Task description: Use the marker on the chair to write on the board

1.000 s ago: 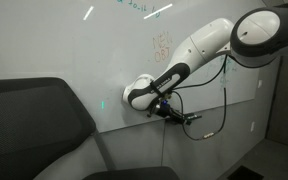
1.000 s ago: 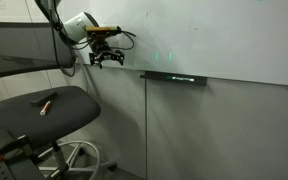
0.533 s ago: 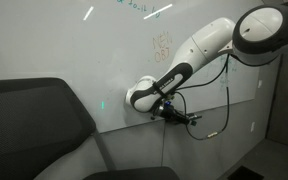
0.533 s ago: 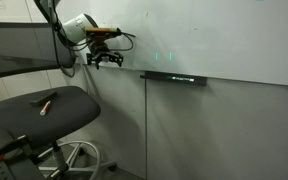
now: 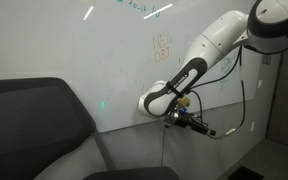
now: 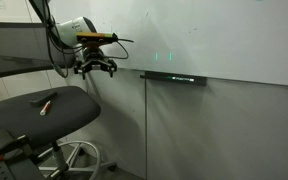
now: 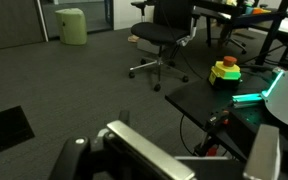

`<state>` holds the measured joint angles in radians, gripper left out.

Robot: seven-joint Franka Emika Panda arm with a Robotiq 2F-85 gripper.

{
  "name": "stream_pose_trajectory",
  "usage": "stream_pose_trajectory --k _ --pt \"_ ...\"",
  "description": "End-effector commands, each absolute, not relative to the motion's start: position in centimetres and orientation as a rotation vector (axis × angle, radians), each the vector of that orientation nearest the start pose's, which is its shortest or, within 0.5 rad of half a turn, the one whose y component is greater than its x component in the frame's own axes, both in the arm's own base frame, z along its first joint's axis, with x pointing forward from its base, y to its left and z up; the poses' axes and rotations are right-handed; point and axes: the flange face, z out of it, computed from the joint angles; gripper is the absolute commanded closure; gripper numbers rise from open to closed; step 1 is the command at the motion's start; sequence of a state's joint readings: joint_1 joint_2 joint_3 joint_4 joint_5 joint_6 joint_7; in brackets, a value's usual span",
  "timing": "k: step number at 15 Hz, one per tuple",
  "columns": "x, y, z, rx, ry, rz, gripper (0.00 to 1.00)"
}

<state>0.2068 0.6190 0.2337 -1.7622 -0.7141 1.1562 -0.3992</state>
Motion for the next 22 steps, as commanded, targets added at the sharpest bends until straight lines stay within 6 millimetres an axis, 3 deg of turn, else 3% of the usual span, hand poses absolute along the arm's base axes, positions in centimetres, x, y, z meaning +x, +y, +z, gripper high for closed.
stream_pose_trajectory --k 1,7,11,18,22 --pt "46.1 12.5 23.5 1.964 0.945 -1.308 0.0" --pt "38.4 11.4 22.6 2.056 0.712 -1.063 0.0" --pt "35.8 11.6 23.5 1.98 0.617 -0.899 0.0" --pt "35.2 15.6 29.2 1.805 0.576 -0.585 0.0" --pt "37.9 17.1 32.4 1.735 0.602 -0.352 0.0"
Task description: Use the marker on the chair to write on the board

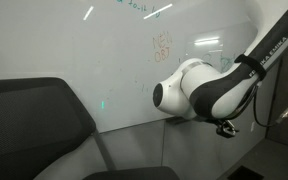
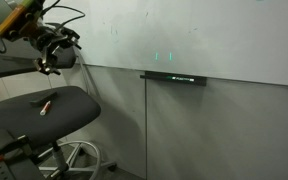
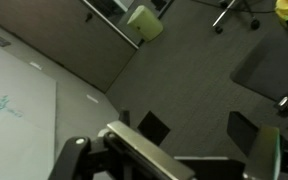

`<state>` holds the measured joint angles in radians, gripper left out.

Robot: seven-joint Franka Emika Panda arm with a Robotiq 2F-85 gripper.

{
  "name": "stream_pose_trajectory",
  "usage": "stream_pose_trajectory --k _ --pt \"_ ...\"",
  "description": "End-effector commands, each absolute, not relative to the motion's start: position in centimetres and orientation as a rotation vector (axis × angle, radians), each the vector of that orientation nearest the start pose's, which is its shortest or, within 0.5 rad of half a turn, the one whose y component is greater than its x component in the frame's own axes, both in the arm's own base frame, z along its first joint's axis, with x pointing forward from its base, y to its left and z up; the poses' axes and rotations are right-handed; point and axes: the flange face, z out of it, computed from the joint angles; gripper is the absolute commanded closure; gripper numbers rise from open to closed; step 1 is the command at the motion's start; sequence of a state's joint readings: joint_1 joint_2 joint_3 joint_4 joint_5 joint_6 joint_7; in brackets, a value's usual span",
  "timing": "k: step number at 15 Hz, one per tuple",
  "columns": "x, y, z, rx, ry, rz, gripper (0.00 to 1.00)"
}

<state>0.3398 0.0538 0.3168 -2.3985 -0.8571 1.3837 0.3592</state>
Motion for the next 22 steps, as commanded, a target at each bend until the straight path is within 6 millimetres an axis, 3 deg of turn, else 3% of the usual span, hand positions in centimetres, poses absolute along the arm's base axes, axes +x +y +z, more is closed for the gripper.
stream_pose_trajectory --k 1,2,5,9,11,14,19,22 --pt "39.0 16.9 33.2 1.745 0.592 -0.36 0.0" --pt "37.6 16.9 31.4 1.75 0.61 -0.412 0.0" --pt "38.8 16.9 32.6 1.757 0.59 -0.378 0.0" --pt "38.8 16.9 32.6 1.757 0.59 -0.378 0.0" --pt "39.4 16.1 32.4 1.748 0.525 -0.448 0.0" --pt "41.5 16.0 31.5 1.706 0.648 -0.441 0.0" --pt "45.4 19.8 29.8 1.674 0.957 -0.199 0.0" --pt "45.5 21.6 28.5 1.679 1.101 -0.039 0.0"
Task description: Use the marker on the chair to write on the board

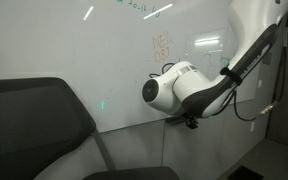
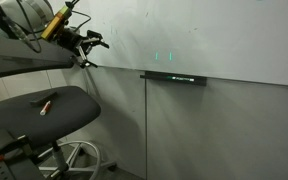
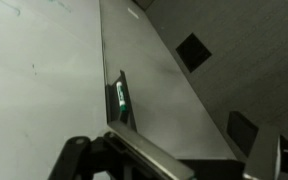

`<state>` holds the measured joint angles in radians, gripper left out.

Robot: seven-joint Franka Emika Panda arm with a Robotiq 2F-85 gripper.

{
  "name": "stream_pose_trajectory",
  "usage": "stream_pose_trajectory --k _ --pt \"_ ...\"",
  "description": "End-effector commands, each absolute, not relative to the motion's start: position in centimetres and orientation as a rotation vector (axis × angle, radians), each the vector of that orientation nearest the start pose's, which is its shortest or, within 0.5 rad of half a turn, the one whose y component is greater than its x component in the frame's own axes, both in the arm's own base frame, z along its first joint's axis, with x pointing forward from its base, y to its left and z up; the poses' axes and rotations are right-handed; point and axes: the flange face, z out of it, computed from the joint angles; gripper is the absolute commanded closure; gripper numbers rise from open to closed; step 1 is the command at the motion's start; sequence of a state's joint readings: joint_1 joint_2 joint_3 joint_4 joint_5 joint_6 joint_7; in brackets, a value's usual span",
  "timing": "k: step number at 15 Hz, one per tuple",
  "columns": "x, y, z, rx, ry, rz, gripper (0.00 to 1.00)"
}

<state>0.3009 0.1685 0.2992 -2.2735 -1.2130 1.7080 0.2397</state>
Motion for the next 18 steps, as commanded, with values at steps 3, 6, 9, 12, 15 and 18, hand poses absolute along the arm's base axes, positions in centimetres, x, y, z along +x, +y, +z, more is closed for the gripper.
stream_pose_trajectory --k 3,6,9,12,15,18 --pt "44.2 22.5 26.8 1.685 1.252 0.104 0.0" --pt "42.8 23.6 25.4 1.659 1.405 0.24 0.0" --pt "41.9 25.2 23.8 1.614 1.561 0.375 0.0" --pt "42.2 26.8 23.2 1.574 1.717 0.513 0.0" --pt "41.5 28.5 22.5 1.529 1.885 0.624 0.0" --pt "41.5 29.7 21.3 1.489 2.056 0.713 0.0"
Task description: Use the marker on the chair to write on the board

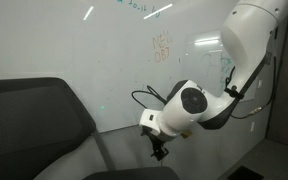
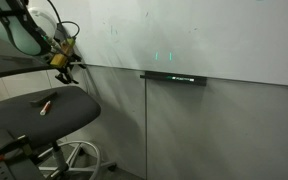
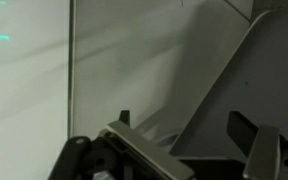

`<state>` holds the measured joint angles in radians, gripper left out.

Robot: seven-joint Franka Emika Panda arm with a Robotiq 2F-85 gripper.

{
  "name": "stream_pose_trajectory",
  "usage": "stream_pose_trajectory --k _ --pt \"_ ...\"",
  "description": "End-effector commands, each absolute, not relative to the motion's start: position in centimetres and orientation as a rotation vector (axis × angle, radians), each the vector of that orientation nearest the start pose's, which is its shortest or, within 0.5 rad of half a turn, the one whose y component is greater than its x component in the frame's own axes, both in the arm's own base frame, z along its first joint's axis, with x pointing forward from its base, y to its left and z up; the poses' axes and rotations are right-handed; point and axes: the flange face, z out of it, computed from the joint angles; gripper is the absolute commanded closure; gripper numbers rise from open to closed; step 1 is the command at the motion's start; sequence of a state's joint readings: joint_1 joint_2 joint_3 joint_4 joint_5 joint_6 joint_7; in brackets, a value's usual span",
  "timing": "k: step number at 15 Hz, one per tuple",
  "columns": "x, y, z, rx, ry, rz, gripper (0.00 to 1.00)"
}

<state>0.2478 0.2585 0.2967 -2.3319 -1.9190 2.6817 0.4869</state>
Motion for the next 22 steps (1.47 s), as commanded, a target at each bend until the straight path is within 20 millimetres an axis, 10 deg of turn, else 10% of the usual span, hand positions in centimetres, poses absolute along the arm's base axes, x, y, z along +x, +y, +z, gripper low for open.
stream_pose_trajectory --k 1,10,17,22 --pt "41.9 29.8 21.1 1.483 2.107 0.743 0.0" --pt "44.8 27.7 18.4 1.643 2.485 0.918 0.0" --pt "39.6 25.3 11.8 1.889 2.55 0.619 0.0" --pt "37.4 26.0 12.1 1.891 2.462 0.501 0.0"
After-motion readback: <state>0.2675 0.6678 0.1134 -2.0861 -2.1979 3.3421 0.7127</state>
